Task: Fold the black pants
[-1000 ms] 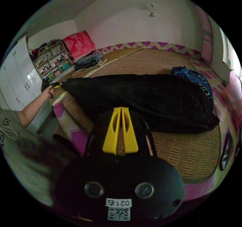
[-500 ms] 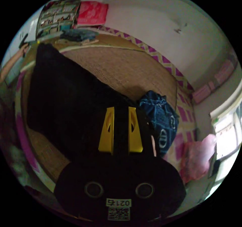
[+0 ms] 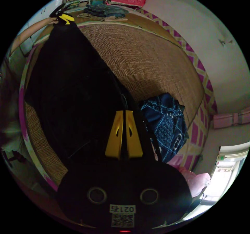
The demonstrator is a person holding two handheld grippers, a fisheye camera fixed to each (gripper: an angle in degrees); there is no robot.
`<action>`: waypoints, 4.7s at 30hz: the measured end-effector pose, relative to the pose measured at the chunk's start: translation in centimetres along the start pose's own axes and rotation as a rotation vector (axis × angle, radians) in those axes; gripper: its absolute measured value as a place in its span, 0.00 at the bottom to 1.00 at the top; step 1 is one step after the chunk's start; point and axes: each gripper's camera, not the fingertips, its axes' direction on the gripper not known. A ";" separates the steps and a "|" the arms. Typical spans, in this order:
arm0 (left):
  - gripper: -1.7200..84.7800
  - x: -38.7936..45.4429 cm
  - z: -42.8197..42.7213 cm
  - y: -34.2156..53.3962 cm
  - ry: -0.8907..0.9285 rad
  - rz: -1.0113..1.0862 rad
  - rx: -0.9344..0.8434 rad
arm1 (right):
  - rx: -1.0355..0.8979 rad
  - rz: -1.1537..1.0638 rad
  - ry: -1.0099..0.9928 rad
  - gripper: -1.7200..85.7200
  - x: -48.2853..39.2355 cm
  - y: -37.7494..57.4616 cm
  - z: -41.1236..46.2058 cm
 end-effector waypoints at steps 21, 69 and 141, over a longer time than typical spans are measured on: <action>0.01 12.6 -18.8 7.6 0.062 0.113 0.381 | 0.313 0.089 -0.094 0.01 -6.7 12.5 -18.5; 0.01 4.4 -40.7 35.2 0.183 -1.160 0.710 | 0.399 0.427 -0.310 0.01 -24.4 37.6 -32.8; 0.01 -8.0 -44.9 15.7 0.194 -1.096 0.457 | 0.891 1.389 -0.725 0.03 10.4 47.4 -33.9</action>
